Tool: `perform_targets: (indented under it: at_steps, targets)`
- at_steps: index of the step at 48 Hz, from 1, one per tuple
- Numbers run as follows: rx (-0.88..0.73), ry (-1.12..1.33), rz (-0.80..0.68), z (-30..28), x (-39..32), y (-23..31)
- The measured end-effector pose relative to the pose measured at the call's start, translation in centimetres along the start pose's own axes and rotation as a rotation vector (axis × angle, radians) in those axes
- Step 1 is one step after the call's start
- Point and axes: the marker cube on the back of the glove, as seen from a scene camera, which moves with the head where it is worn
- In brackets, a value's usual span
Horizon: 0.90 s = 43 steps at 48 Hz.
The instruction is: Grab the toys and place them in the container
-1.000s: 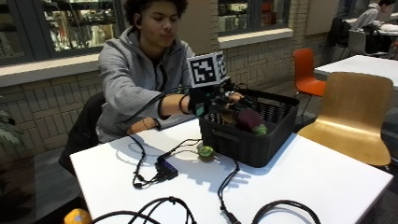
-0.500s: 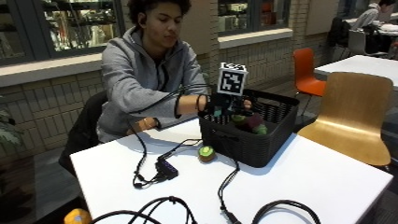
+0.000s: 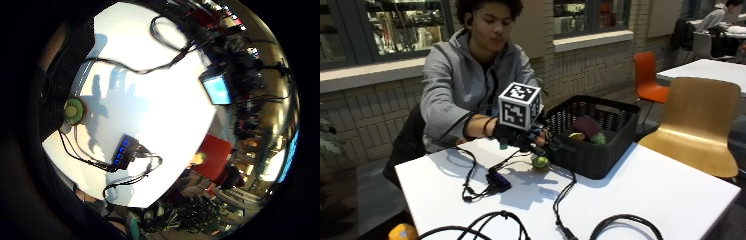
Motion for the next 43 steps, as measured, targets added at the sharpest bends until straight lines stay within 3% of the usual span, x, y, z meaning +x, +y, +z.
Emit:
perform_targets:
  at_steps: [22,33,43]
  targets:
    - [-0.226,0.07,-0.004,10.7,-0.5,-0.3]
    - [-0.11,-0.037,-0.02,11.2,-0.6,-0.9]
    - [0.031,0.021,-0.018,10.7,-0.2,-0.6]
